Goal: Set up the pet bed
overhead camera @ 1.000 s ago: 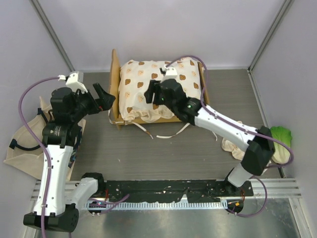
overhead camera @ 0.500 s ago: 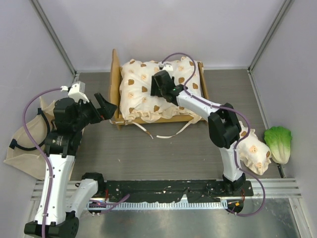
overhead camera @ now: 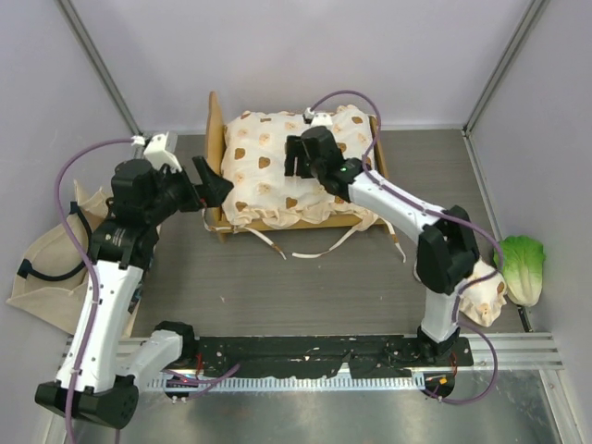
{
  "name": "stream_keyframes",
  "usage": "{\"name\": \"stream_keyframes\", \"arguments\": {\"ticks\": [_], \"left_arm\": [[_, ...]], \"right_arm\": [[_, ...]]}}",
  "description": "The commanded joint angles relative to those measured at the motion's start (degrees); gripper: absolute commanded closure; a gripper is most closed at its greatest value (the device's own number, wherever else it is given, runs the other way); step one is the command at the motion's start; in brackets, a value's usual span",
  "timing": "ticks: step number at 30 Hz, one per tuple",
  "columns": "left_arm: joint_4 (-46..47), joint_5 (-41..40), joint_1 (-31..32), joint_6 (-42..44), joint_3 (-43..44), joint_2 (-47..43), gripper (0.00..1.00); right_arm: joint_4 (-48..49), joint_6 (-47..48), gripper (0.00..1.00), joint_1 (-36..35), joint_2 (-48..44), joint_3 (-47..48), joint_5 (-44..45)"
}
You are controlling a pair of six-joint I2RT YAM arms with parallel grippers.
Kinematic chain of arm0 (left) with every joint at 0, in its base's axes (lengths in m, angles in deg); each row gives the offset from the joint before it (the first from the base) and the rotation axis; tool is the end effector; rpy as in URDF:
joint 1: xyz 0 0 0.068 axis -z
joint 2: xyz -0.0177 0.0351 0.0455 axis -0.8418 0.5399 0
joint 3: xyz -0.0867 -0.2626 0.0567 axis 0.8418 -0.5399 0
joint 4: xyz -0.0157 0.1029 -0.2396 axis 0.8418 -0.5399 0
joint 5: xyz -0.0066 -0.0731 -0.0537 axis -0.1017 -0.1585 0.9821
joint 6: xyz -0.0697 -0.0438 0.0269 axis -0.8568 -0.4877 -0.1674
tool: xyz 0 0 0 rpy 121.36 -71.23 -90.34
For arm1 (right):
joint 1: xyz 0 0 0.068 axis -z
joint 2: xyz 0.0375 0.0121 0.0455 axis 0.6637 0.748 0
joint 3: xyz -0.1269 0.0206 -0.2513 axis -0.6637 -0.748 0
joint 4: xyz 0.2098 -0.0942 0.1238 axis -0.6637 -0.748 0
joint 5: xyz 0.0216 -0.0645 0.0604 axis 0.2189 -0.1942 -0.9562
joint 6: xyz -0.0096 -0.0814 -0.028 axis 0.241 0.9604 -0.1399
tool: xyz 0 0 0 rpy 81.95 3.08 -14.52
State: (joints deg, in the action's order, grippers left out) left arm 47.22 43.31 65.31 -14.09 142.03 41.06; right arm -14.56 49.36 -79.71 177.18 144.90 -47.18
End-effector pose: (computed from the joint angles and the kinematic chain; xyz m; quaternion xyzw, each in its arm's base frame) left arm 0.2085 -0.0508 0.4017 -0.0442 0.8185 -0.2707 0.5048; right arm 0.4021 0.2916 0.2836 -0.0552 0.8591 0.1583 0.4837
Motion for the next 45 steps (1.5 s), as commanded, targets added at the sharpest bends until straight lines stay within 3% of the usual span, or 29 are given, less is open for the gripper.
{"name": "stream_keyframes", "arguments": {"ticks": [1, 5, 8, 12, 14, 16, 17, 20, 24, 28, 33, 38, 41, 44, 45], "left_arm": [[6.84, -5.49, 6.85, 3.8, 7.39, 4.19, 0.0], [8.52, -11.91, 16.25, 5.57, 8.72, 10.51, 0.0], [8.87, -15.61, 18.99, 6.09, 6.71, 12.55, 0.0], [7.11, -24.29, 26.44, 4.69, -0.29, 10.46, 0.0], [6.68, -31.59, 28.57, 1.89, -3.74, 8.35, 0.0], [5.37, -36.76, 30.15, -3.88, -9.1, 4.66, 0.0], [5.18, -37.49, 30.42, -5.4, -11.03, 3.16, 0.0], [4.13, -42.85, 31.91, -12.96, -18.86, -2.29, 0.0], [3.33, -47.78, 31.91, -18.33, -25.45, -7.3, 0.0], [3.52, -49.8, 31.91, -19.21, -26.08, -6.61, 0.0], [3.68, -48.49, 31.83, -19.75, -26.34, -3.71, 0.0], [4.83, -47.7, 31.74, -19.39, -27.84, -5.46, 0.0], [4.66, -47.52, 31.48, -18.78, -27.75, -5.73, 0.0], [3.6, -47.52, 31.39, -18.6, -27.05, -5.38, 0.0], [3.34, -47.52, 31.3, -18.6, -26.88, -5.29, 0.0]], "right_arm": [[2.9, 1.83, 0.27, 0.16, -13.43, -4.97, 4.97], [1.07, -1.77, 0.26, 3.67, -23.34, -15.32, 8.15], [-1.13, -5.81, 0.28, 6.75, -29.33, -24.71, 6.58], [4.3, -8.44, 0.35, 7.1, -42.85, -38.18, -7.19], [8.34, -11.08, 0.4, 5.71, -45.42, -44.41, -17.57], [10.8, -12.85, 0.42, 2.29, -46.75, -47.42, -17.44], [11.43, -12.85, 0.42, -3.47, -46.49, -49.26, -15.77], [16.61, -14.34, 0.4, -11.5, -41.94, -51.38, -11.83], [26.44, -15.4, 0.36, -16.18, -32.71, -52.36, -9.26], [37.59, -14.26, 0.32, -17.51, -21.55, -50.61, -5.3], [43.85, -9.0, 0.29, -17.59, -9.08, -45.07, -4.86], [50.44, -3.81, 0.28, -17.59, -5.1, -43.83, -2.22], [49.5, -1.17, 0.28, -17.59, -3.43, -41.91, -0.99], [47.91, -0.11, 0.33, -17.59, -1.41, -40.76, -5.09], [48.69, -0.11, 0.46, -17.59, -1.14, -41.02, -6.95]]}}
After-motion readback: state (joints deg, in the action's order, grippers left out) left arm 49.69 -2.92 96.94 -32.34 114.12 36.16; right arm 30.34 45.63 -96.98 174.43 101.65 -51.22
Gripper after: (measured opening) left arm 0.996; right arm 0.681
